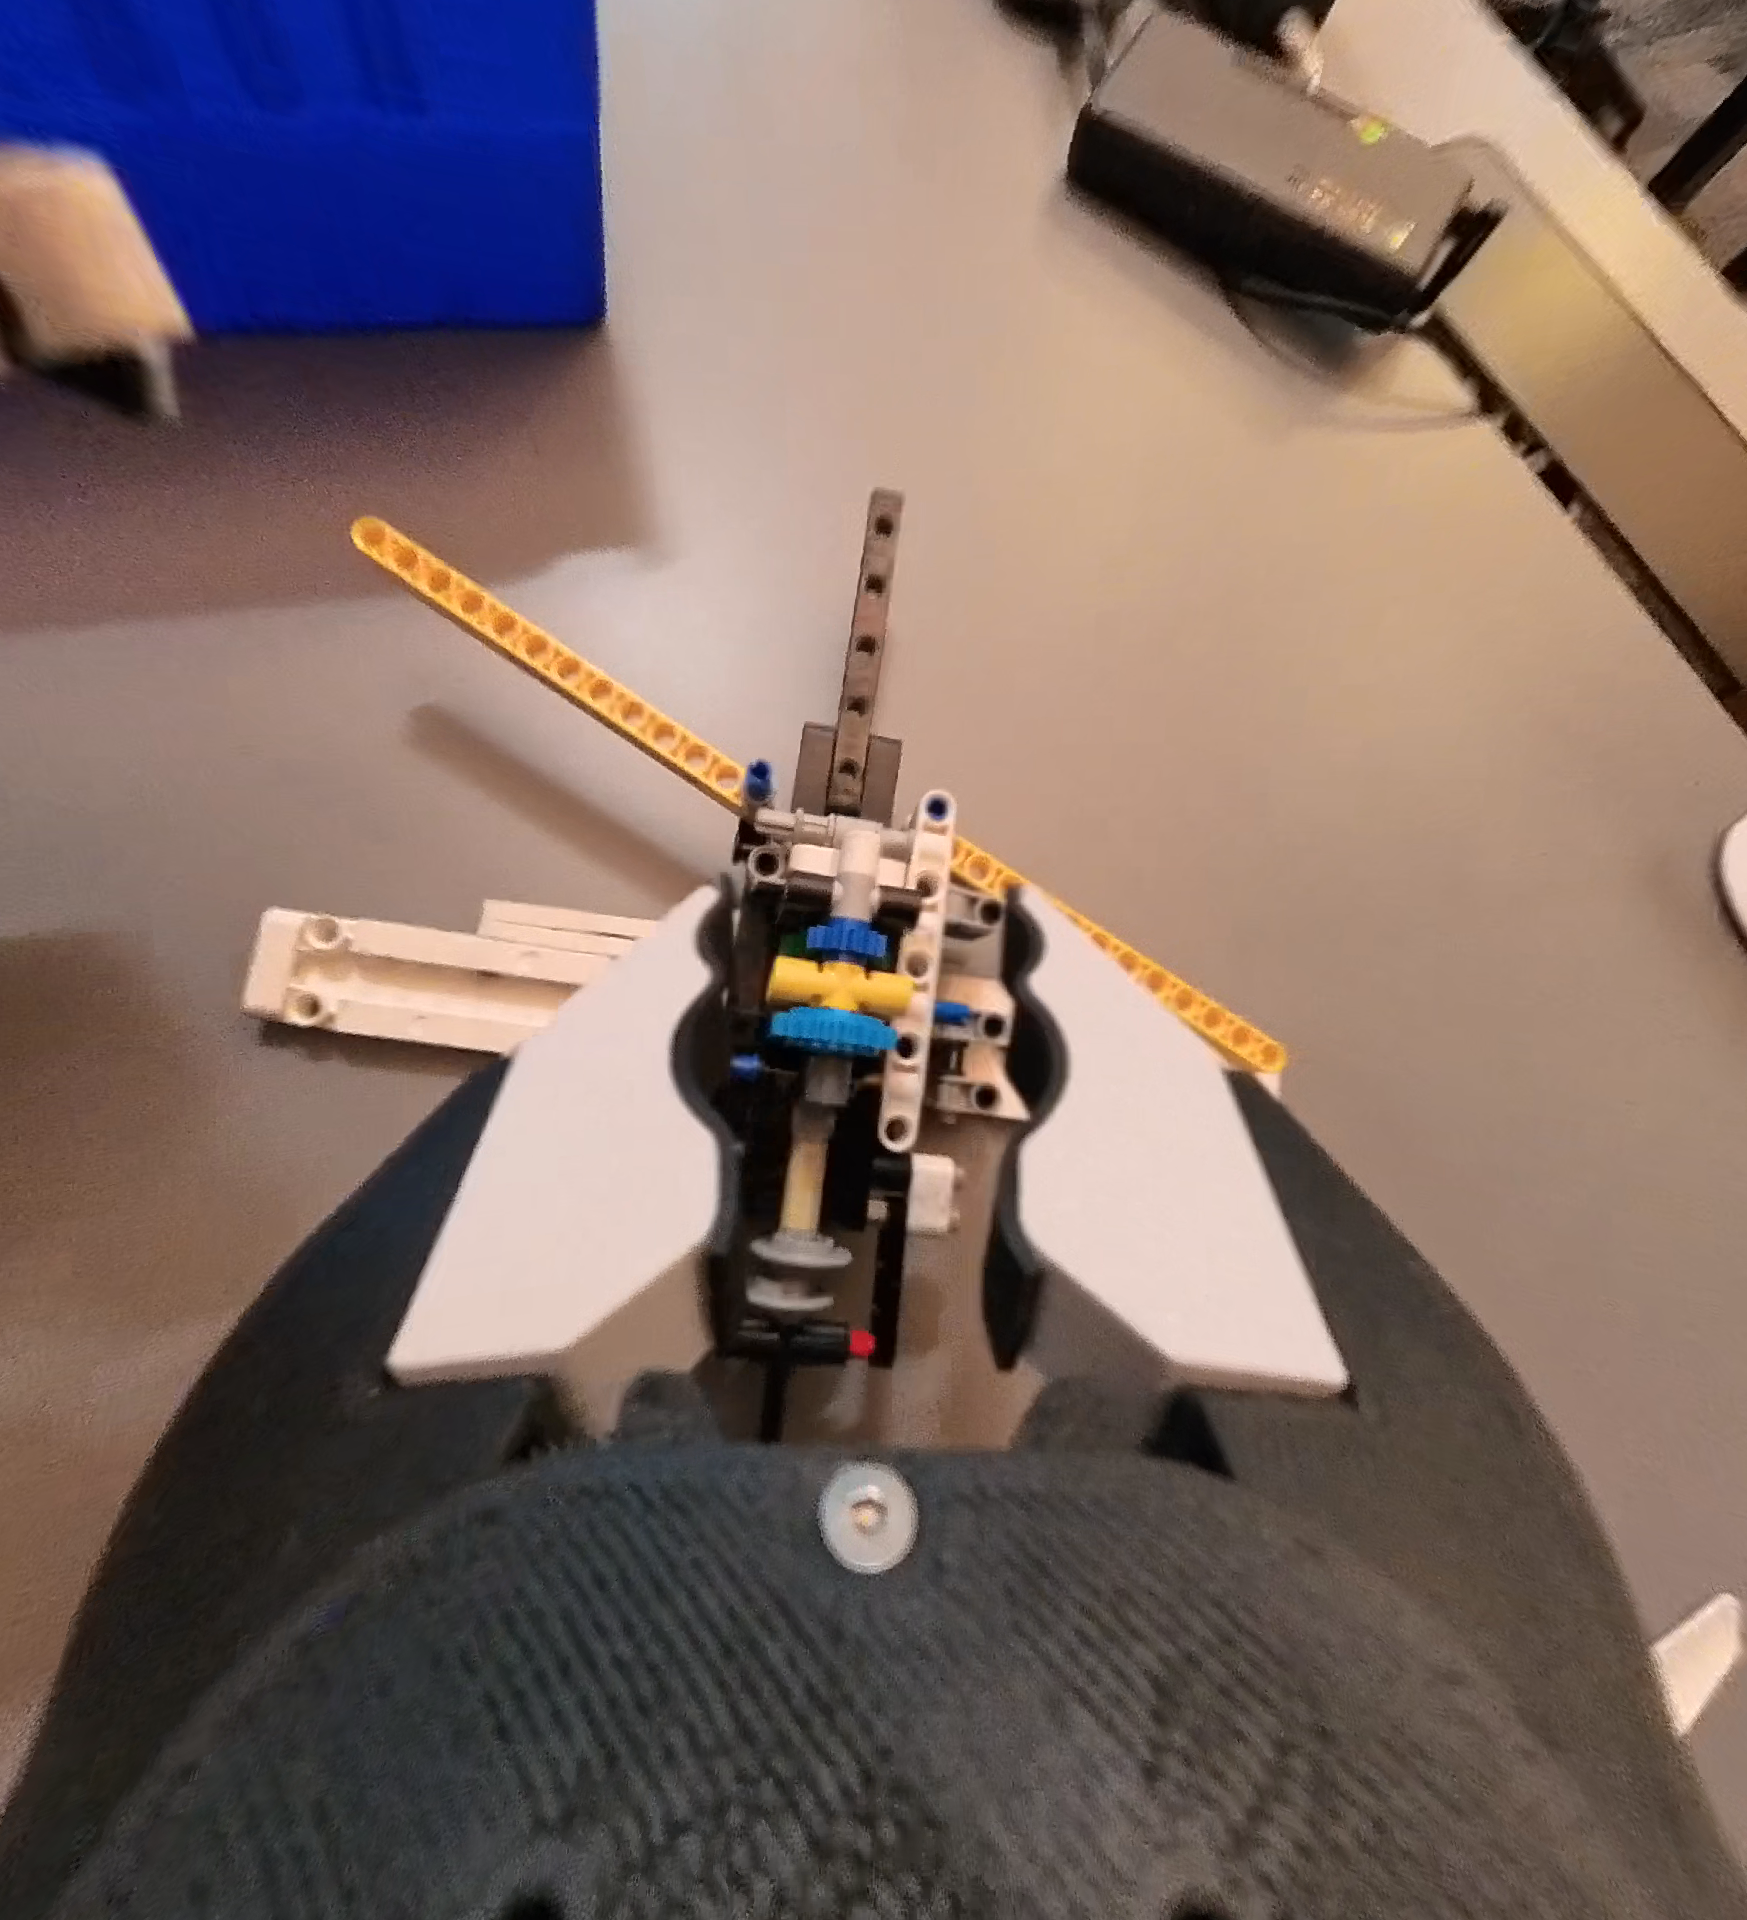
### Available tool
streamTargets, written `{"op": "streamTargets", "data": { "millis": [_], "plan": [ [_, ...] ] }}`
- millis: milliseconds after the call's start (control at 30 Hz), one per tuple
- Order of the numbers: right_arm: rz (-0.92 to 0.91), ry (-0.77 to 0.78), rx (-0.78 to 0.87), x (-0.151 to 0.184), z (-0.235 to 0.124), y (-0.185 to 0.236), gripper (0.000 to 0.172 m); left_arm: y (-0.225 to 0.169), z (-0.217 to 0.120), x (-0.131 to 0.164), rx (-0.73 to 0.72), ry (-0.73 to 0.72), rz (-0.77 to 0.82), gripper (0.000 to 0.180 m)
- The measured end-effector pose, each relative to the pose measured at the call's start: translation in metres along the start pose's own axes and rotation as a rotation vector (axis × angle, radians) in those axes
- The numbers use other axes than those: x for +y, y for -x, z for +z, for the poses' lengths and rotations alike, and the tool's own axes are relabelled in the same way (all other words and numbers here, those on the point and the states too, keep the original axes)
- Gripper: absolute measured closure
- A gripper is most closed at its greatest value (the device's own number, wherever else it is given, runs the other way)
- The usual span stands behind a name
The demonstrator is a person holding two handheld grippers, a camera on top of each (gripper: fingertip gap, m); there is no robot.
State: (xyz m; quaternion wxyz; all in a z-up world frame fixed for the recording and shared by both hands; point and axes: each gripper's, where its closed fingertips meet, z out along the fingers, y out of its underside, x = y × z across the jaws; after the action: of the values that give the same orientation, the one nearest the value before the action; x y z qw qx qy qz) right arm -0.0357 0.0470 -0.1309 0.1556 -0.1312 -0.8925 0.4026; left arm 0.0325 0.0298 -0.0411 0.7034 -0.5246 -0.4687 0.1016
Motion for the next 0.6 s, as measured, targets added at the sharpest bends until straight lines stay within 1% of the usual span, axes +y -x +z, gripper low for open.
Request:
{"op": "streamTargets", "data": {
  "millis": [33, 100, 133, 200, 300, 367, 433, 467, 500, 567, 600],
  "plan": [
    [0.015, -0.062, -0.003, -0.007, -0.01, -0.003, 0.117, -0.002, -0.001, -0.001, 0.044, -0.042, -0.066, 0.173],
    [0.036, -0.219, -0.032, -0.02, -0.037, -0.005, 0.117, -0.007, -0.002, -0.003, 0.133, -0.106, -0.191, 0.173],
    [0.051, -0.294, -0.053, -0.024, -0.053, -0.005, 0.117, -0.008, -0.002, -0.003, 0.156, -0.134, -0.225, 0.173],
    [0.099, -0.428, -0.122, -0.027, -0.083, 0.004, 0.121, -0.014, 0.002, 0.003, 0.18, -0.152, -0.224, 0.174],
    [0.228, -0.564, -0.292, -0.022, -0.116, 0.032, 0.126, -0.029, 0.018, 0.02, 0.142, -0.119, -0.072, 0.174],
    [0.308, -0.603, -0.348, -0.013, -0.128, 0.045, 0.13, -0.04, 0.03, 0.032, 0.113, -0.099, 0.005, 0.173],
    [0.337, -0.602, -0.346, -0.004, -0.13, 0.052, 0.131, -0.042, 0.043, 0.046, 0.071, -0.058, -0.029, 0.174],
    [0.308, -0.567, -0.296, 0.003, -0.127, 0.053, 0.131, -0.042, 0.05, 0.055, 0.063, -0.024, -0.069, 0.173],
    [0.246, -0.517, -0.207, 0.011, -0.122, 0.05, 0.133, -0.045, 0.055, 0.063, 0.074, -0.002, -0.108, 0.173],
    [0.103, -0.44, -0.023, 0.019, -0.12, 0.042, 0.14, -0.054, 0.062, 0.071, 0.108, 0.001, -0.157, 0.173],
    [0.055, -0.428, 0.013, 0.019, -0.122, 0.043, 0.142, -0.057, 0.064, 0.071, 0.111, -0.012, -0.166, 0.174]
  ]
}}
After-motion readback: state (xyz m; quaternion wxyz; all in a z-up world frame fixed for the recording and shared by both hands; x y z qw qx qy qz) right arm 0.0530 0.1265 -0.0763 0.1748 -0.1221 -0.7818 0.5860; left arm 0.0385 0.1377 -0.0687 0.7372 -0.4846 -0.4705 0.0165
